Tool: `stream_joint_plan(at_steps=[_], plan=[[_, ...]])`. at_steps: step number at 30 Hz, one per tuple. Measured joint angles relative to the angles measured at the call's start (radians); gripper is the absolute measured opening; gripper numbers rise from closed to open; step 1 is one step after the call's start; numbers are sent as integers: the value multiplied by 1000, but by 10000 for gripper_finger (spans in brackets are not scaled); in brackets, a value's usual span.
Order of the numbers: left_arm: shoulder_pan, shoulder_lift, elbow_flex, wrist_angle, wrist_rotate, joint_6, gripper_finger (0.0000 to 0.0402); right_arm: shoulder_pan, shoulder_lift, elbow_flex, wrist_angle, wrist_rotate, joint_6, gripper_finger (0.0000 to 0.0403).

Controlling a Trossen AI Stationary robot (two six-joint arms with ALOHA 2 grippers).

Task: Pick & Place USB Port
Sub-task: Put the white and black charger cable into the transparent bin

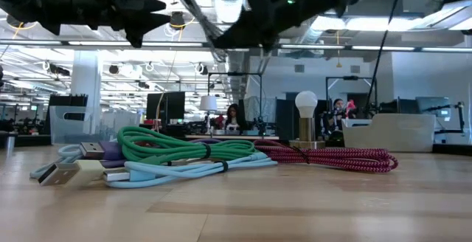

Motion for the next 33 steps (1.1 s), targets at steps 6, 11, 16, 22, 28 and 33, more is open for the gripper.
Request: stream_joint_plan(at_steps=[6, 11, 16, 22, 28, 33], plan=[[-28, 0, 0, 4, 0, 0, 172, -8, 114, 133, -43, -22, -22, 5], [-52, 0, 0, 11, 1, 0, 172, -20, 173, 209, -57, -46, -22, 5], [-59, 0, 0, 11, 0, 0, 171, -28, 227, 263, -72, -75, -22, 5], [-58, 0, 0, 11, 1, 0, 163, -28, 232, 290, -67, -73, -23, 5], [-58, 0, 0, 11, -1, 0, 154, -33, 211, 291, -60, -53, -48, 5], [-58, 0, 0, 11, 0, 0, 149, -33, 212, 291, -62, -51, -48, 5]])
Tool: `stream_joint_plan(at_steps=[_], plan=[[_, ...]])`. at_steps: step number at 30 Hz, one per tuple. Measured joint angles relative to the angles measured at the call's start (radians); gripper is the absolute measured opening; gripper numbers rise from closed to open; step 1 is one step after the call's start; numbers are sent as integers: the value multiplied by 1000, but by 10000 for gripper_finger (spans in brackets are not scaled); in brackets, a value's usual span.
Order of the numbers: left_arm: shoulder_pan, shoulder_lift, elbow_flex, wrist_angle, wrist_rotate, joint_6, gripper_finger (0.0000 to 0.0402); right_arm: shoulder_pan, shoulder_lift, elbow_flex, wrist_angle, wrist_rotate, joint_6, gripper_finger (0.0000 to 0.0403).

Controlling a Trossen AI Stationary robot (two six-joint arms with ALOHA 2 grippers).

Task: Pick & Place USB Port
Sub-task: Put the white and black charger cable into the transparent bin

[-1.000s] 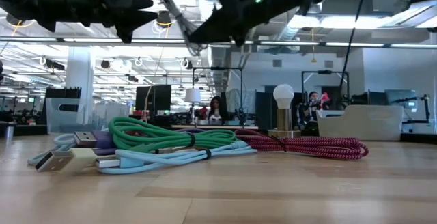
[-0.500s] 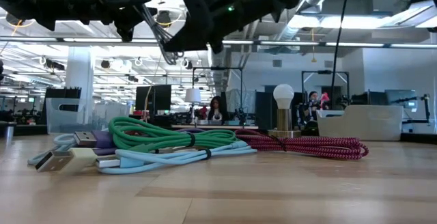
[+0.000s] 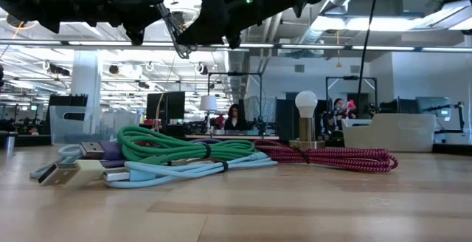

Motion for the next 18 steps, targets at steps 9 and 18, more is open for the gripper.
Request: stream_joint_plan(at_steps=[9, 18], plan=[[0, 0, 0, 0, -1, 0, 114, 0, 0, 0, 3, 0, -2, 5], [0, 0, 0, 0, -5, 0, 49, 0, 0, -1, 8, 0, -17, 5]])
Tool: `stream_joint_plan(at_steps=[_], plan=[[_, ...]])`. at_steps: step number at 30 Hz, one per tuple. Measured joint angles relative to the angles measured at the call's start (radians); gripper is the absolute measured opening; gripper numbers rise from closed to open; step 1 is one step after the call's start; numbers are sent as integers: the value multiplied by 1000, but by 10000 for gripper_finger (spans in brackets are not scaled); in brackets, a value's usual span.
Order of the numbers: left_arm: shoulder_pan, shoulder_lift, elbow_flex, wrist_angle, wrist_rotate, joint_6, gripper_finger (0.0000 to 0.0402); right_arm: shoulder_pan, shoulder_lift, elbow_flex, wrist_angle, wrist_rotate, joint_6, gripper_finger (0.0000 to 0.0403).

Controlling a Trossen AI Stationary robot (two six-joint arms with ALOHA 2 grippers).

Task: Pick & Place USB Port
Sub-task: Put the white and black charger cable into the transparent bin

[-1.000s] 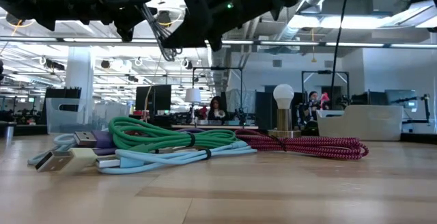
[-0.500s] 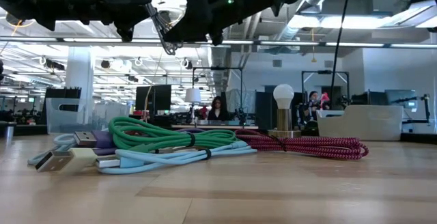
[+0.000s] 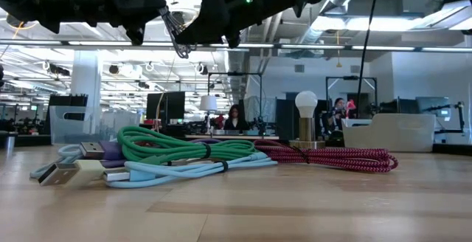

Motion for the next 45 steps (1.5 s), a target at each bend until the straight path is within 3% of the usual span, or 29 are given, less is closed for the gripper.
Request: stream_joint_plan(at_steps=[12, 23, 37, 40, 45], plan=[[0, 0, 0, 0, 2, 0, 34, 0, 0, 0, 1, 0, -2, 6], [6, 0, 0, -1, 7, 8, 24, -1, -1, 0, -11, 4, -1, 80], [145, -16, 0, -42, -9, 8, 22, -1, -188, -1, -357, 7, -4, 85], [185, -54, 0, -106, -23, 8, 21, -1, -230, -12, -454, 52, -6, 83], [238, -186, 0, -261, -51, 32, 21, 2, -308, -109, -446, 124, -9, 71]])
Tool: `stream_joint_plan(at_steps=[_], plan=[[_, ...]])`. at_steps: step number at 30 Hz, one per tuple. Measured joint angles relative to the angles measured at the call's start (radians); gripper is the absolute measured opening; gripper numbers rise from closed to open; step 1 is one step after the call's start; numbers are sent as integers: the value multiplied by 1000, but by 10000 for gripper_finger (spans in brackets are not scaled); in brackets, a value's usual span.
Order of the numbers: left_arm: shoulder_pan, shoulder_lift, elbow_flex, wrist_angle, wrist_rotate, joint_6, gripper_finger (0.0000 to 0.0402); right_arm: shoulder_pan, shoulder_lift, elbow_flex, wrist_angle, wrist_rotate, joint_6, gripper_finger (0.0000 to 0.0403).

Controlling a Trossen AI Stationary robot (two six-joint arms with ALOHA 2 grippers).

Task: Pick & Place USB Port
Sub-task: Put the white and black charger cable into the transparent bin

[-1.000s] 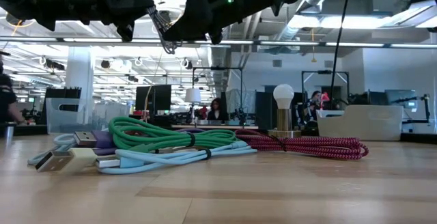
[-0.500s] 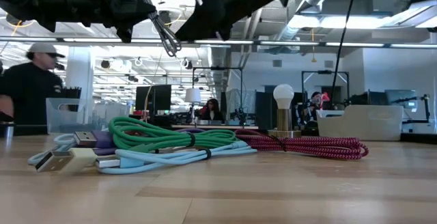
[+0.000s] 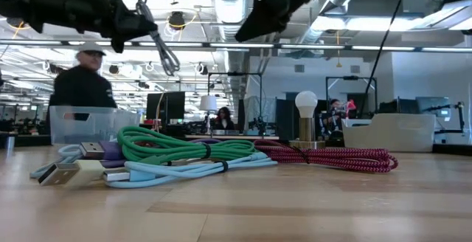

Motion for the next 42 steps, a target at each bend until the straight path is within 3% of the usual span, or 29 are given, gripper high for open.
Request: stream_joint_plan(at_steps=[8, 16, 21, 30, 42], plan=[[46, -241, 0, -256, -102, 3, 21, 0, -151, -171, 53, 11, 31, 66], [71, -360, 0, -425, -358, 3, 21, 1, -307, -325, 64, 12, 118, 65], [71, -352, 0, -451, -523, -7, 21, 22, -379, -427, 93, 55, 166, 65], [71, -297, 0, -556, -724, -75, 21, 88, -461, -577, 106, 202, 292, 65], [94, -108, 0, -598, -759, -218, 21, 151, -469, -615, 100, 295, 355, 65]])
